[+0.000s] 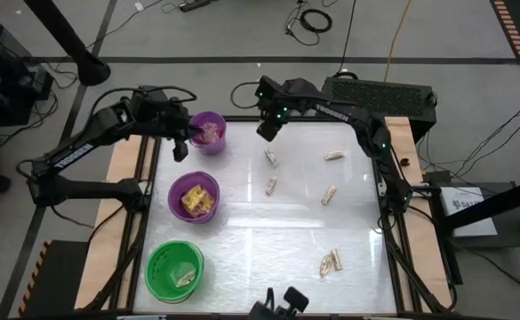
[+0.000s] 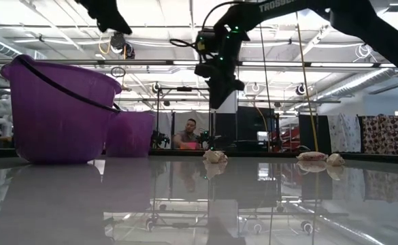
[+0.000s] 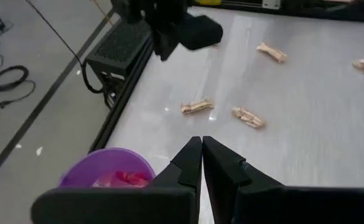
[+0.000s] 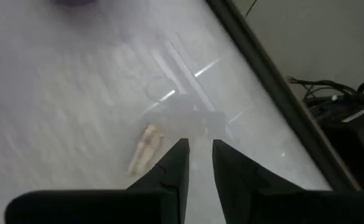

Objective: Sort candy by brand, put in halloween buckets
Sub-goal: Put the white candy into the green bucket

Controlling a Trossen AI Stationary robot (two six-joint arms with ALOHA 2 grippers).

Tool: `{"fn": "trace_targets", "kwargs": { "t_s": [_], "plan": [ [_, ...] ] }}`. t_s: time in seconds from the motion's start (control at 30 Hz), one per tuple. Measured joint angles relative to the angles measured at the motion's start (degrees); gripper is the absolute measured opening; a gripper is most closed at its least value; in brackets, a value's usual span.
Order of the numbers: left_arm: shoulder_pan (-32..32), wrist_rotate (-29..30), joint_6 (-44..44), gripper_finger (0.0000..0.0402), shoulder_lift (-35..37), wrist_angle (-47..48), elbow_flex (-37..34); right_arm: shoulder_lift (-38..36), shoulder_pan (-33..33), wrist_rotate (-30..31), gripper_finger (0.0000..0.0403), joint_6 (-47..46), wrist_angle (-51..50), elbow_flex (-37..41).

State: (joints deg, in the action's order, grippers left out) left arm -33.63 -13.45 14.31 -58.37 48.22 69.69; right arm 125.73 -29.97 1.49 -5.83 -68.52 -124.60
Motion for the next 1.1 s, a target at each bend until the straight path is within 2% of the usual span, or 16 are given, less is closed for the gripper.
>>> {"fn": "trace_targets", "kwargs": {
  "t_s": [0.2, 0.47, 0.63, 0.7, 0.9, 1.1],
  "plan": [
    [0.0, 0.1, -4.3, 0.0023, 0.0, -10.7, -7.4, 0.0, -2.8, -0.7, 0.0063, 5.3, 0.6, 0.1],
    [-5.3, 0.2, -5.0, 0.0023, 3.6, -21.4, -11.4, 0.0, -6.9, -8.6, 0.0063, 5.1, 7.5, 6.1],
    [-9.2, 0.2, -9.0, 0.0023, 4.8, -26.1, -12.5, 0.0, -6.5, -19.1, 0.0063, 3.8, 10.1, 11.5],
    [-9.8, -0.4, -10.1, 0.0023, 4.5, -28.0, -13.3, 0.0, -5.6, -21.2, 0.0063, 3.3, 12.5, 13.9],
    [-9.9, -1.2, -12.5, 0.0023, 4.1, -34.1, -17.1, 0.0, -2.8, -20.5, 0.0064, 1.3, 18.6, 18.6],
    [-9.9, -1.3, -14.0, 0.0023, 4.1, -33.9, -17.7, 0.1, -1.9, -10.6, 0.0064, -3.8, 21.4, 19.6]
  ]
}}
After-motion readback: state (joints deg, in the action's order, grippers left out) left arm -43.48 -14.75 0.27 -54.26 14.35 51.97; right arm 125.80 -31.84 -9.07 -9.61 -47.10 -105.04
